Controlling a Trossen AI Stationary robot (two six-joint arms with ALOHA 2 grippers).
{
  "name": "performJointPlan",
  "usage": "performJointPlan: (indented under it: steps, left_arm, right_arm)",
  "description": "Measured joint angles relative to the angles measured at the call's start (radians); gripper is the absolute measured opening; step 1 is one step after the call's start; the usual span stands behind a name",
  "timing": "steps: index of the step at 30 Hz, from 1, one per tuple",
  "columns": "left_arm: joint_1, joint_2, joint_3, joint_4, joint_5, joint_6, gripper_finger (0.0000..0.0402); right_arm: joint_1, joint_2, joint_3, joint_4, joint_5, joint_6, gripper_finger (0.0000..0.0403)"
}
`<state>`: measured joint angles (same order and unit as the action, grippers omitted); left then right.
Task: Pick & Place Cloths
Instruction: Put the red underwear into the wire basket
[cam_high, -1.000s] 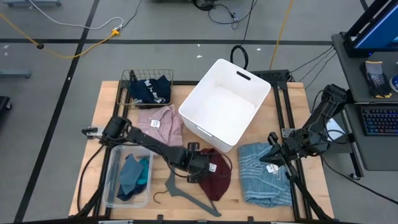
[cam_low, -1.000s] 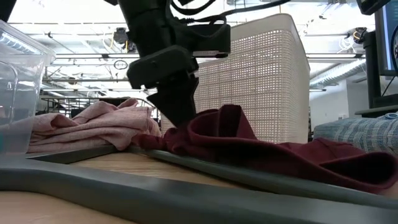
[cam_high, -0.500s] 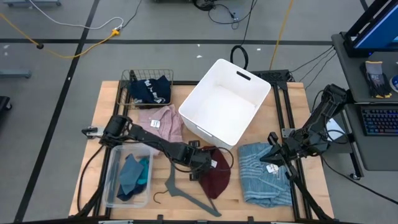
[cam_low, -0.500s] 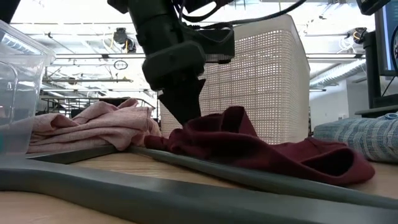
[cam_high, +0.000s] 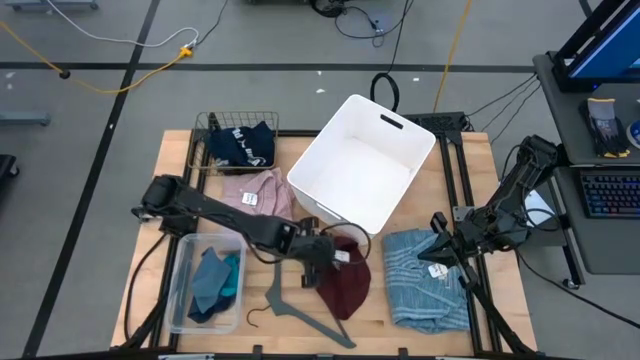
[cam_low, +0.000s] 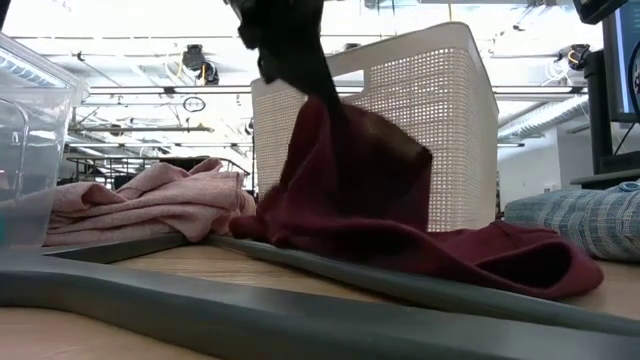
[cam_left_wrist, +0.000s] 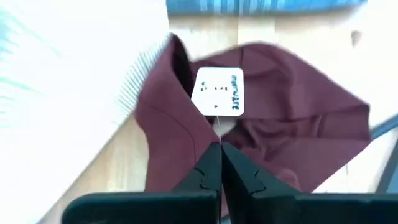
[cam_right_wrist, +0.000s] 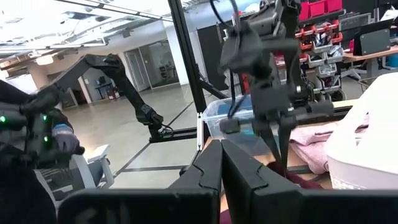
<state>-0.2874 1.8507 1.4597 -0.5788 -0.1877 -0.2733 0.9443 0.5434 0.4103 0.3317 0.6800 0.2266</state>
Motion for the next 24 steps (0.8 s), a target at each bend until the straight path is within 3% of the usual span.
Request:
performJointPlan:
  steps: [11, 24]
  left_arm:
    - [-0.015, -0.188, 0.0, 0.005, -0.14, -0.02, 0.0]
    - [-0.119, -0.453, 0.0, 0.079, -0.491, 0.014, 0.0]
  right_arm:
    - [0.0, 0.0, 0.0, 0.0, 0.0, -0.004, 0.0]
    - [0.0, 0.0, 0.0, 0.0, 0.0, -0.008, 0.0]
